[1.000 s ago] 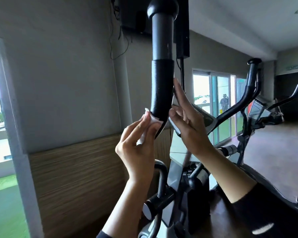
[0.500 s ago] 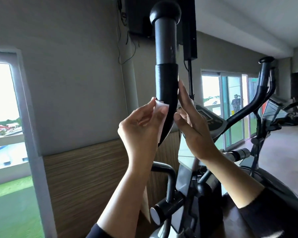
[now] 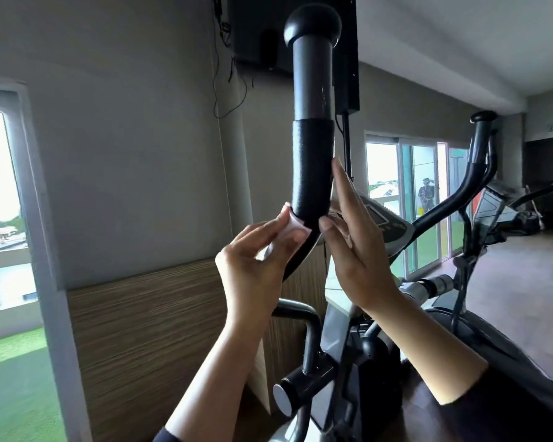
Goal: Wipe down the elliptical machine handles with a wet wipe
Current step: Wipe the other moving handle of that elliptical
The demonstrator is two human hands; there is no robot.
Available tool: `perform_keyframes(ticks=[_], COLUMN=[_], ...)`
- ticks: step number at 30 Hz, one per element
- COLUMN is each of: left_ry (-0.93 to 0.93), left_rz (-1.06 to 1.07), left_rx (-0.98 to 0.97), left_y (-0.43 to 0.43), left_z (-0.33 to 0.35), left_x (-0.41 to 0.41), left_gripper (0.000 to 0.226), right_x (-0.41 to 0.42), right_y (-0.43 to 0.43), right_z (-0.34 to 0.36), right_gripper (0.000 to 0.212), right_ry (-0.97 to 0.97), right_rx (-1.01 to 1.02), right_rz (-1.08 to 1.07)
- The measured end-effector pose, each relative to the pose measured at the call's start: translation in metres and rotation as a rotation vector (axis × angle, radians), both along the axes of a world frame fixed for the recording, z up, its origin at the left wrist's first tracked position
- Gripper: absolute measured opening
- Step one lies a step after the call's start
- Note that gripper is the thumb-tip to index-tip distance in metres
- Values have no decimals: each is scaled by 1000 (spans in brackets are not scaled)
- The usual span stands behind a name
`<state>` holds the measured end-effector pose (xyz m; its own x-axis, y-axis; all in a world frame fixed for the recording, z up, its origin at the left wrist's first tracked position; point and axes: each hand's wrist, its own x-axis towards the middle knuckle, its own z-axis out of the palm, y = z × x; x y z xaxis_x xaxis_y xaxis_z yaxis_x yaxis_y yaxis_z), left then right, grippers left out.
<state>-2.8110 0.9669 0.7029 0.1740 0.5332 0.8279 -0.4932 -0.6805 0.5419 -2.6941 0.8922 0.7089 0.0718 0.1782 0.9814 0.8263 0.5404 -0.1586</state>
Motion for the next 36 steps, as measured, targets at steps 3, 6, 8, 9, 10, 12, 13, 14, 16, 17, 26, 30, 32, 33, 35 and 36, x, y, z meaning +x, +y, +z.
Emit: perform_keyframes(ticks=[3, 6, 8, 9, 10, 12, 13, 14, 16, 17, 26, 30, 32, 33, 35, 36], left_ry=[22, 40, 78, 108, 135, 165, 168, 166, 160, 175, 386, 356, 380, 401, 459, 487], left_rz=[-136, -187, -192, -198, -219, -289, -330, -378, -439, -460, -600, -754, -807, -813, -825, -841], left_rx=[-4, 48, 84, 95, 102, 100, 98, 102, 122, 134, 303, 286, 322, 357, 412, 423], left_y=[1, 7, 16, 23, 28, 37, 39, 40, 35, 37, 106, 94, 104, 114, 140, 153], left_z=[23, 27, 16, 11, 8, 14, 19, 24, 29, 28, 15, 31, 30, 26, 13, 6], left_x=[3, 6, 4, 2, 0, -2, -1, 0, 3, 4, 9, 25, 30, 31, 33, 35], left_gripper=[34, 35, 35, 35, 34, 33, 33, 32, 27, 27, 21, 22, 23, 20, 18, 20], right_x=[-4, -8, -9, -10, -11, -12, -14, -18, -25, -29, -49, -61, -65, -67, -69, -71], right_y=[4, 7, 7, 7, 6, 6, 6, 8, 7, 9, 24, 27, 29, 30, 32, 34], right_z=[-4, -5, -6, -6, -7, -8, -9, -9, -10, -12, -21, -21, -23, -25, -29, -32], right_gripper=[61, 64, 64, 64, 64, 65, 64, 64, 61, 60, 65, 63, 64, 64, 66, 67], right_ry=[-22, -16, -10, -6, 1, 11, 19, 28, 39, 46, 134, 167, 171, 169, 177, 192], right_rx=[9, 6, 10, 11, 13, 21, 25, 28, 48, 62, 112, 118, 111, 107, 100, 92], right_rz=[-58, -103, -141, -160, -176, -217, -242, -271, -315, -354, -667, -792, -865, -894, -922, -934])
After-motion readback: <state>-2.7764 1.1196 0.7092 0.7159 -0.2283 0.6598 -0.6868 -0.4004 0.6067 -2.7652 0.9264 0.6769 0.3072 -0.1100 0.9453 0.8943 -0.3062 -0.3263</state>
